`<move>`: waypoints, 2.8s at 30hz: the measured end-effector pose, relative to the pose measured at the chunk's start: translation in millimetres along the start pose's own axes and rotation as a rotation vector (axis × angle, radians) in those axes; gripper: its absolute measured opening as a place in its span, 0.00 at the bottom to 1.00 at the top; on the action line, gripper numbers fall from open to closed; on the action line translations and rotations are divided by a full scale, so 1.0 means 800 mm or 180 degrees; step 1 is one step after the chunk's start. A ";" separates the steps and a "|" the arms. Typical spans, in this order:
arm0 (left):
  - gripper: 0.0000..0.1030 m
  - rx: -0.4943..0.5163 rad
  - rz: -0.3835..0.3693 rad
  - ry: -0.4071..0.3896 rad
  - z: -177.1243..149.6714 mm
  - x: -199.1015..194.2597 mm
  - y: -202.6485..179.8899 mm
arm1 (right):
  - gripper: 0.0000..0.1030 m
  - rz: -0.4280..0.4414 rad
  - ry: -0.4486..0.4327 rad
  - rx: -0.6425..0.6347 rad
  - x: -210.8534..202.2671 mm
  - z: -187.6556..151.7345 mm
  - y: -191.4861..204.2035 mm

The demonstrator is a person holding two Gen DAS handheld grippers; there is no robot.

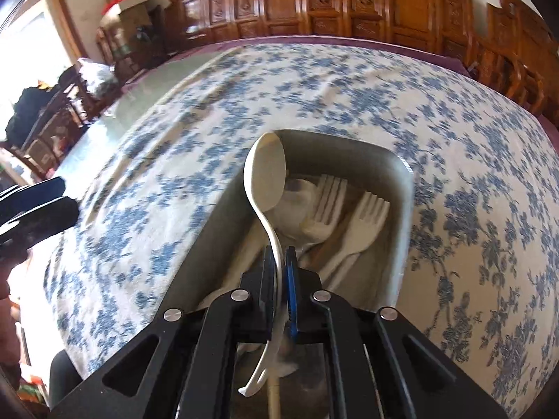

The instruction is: Organize utensils

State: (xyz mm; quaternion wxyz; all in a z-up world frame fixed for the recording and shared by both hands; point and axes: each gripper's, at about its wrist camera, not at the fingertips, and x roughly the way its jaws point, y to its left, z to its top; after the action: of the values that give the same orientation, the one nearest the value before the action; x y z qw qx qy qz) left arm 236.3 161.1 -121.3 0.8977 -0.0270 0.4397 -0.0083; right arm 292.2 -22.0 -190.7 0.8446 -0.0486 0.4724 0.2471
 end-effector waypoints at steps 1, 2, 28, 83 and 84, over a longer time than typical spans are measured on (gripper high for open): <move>0.68 -0.0002 0.0009 0.0002 0.000 0.000 0.000 | 0.12 0.0004 -0.0013 -0.0035 -0.002 -0.001 0.003; 0.68 -0.0004 0.0009 0.0005 0.000 0.001 -0.001 | 0.12 0.0005 -0.0020 -0.0056 -0.002 -0.002 0.005; 0.90 0.0080 -0.0092 -0.0298 -0.018 -0.056 -0.084 | 0.68 -0.0225 -0.0697 -0.0032 -0.171 -0.052 -0.042; 0.93 0.0174 -0.0149 -0.1333 -0.042 -0.279 -0.205 | 0.98 -0.0855 -0.2007 0.0214 -0.445 -0.142 -0.065; 0.93 0.0179 -0.0146 -0.1332 -0.041 -0.279 -0.206 | 0.98 -0.0855 -0.2004 0.0217 -0.445 -0.141 -0.066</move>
State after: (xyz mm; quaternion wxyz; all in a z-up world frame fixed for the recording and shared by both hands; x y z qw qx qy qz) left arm 75.0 4.1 43.5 0.9694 -0.0130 0.2426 -0.0352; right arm 75.4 -236.0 31.7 0.9751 -0.0034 0.1859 0.1207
